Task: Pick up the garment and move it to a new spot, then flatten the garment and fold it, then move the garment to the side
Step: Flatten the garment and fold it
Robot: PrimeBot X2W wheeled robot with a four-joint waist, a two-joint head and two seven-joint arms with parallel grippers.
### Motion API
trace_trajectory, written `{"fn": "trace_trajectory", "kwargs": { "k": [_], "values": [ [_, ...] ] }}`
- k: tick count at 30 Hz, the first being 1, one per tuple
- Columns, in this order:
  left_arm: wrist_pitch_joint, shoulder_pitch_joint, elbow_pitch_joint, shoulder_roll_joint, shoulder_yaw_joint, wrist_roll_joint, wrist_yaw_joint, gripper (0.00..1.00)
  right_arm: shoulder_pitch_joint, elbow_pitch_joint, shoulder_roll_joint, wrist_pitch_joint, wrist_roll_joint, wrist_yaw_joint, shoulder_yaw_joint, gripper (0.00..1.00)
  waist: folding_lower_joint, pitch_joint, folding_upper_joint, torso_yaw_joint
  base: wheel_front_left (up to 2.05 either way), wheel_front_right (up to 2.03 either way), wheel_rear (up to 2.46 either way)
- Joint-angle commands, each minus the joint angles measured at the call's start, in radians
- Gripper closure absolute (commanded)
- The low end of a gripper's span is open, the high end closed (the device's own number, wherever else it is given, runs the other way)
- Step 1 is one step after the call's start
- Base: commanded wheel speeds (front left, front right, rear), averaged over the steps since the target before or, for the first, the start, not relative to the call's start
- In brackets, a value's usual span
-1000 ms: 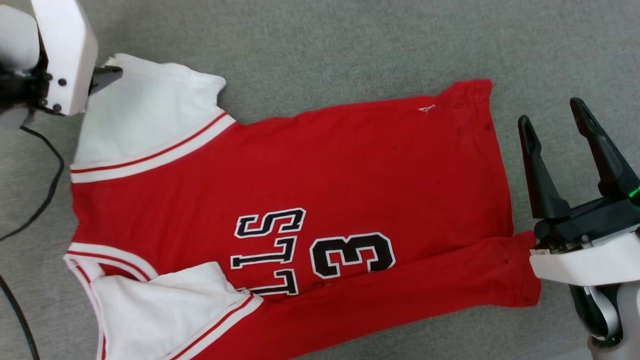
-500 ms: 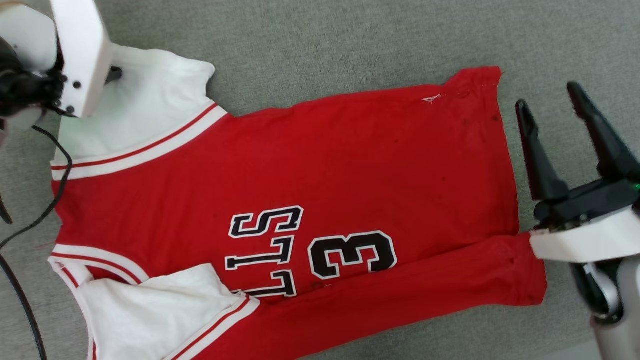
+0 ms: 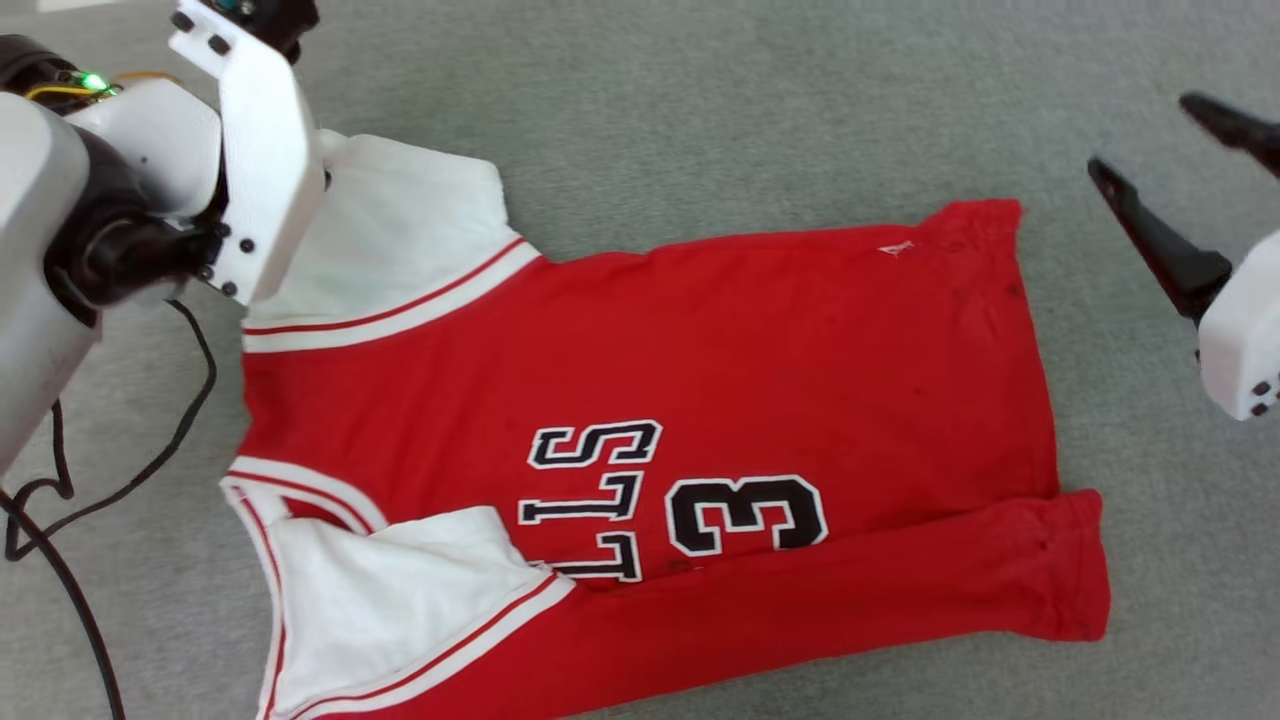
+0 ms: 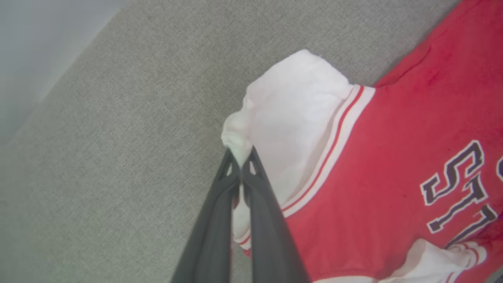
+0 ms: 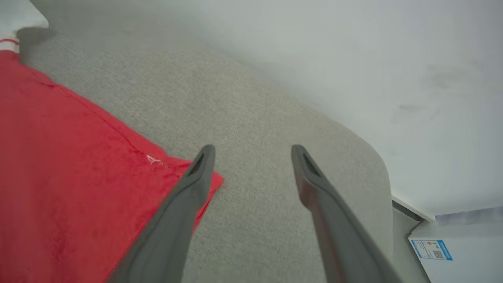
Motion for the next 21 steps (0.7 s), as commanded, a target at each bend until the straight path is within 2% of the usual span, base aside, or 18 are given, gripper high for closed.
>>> {"fn": "trace_trajectory", "kwargs": {
  "k": [1, 5, 8, 13, 18, 21],
  "values": [
    [-0.009, 0.016, -0.009, 0.003, -0.004, 0.000, 0.000, 1.00, -0.023, 0.009, -0.025, 0.039, 0.033, -0.001, 0.026, 0.00, -0.0001, -0.016, 0.0000, 0.023, 0.00, 0.00, 0.00],
    [-0.037, 0.012, -0.053, -0.001, -0.017, 0.007, 0.000, 1.00, -0.147, 0.042, -0.138, 0.262, 0.205, -0.001, 0.182, 0.00, -0.0001, -0.012, 0.0000, 0.054, 0.00, 0.00, 0.00],
    [-0.052, -0.001, -0.081, -0.011, -0.024, 0.014, 0.000, 1.00, -0.240, 0.079, -0.177, 0.393, 0.301, -0.001, 0.276, 0.00, -0.0001, 0.004, 0.0000, 0.078, 0.00, 0.00, 0.00],
    [-0.079, -0.022, -0.113, -0.026, -0.039, 0.024, 0.000, 1.00, -0.348, 0.178, -0.159, 0.524, 0.395, -0.001, 0.372, 0.00, -0.0001, 0.039, 0.0000, 0.115, 0.00, 0.00, 0.00],
    [-0.100, -0.046, -0.138, -0.030, -0.052, 0.028, 0.000, 1.00, -0.396, 0.295, -0.107, 0.522, 0.410, -0.001, 0.425, 0.00, -0.0001, 0.075, 0.0000, 0.144, 0.00, 0.00, 0.00],
    [-0.116, -0.059, -0.146, -0.031, -0.059, 0.032, 0.000, 1.00, -0.375, 0.349, -0.085, 0.507, 0.406, -0.001, 0.490, 0.00, -0.0001, 0.094, 0.0000, 0.158, 0.00, 0.00, 0.00]
  ]
}}
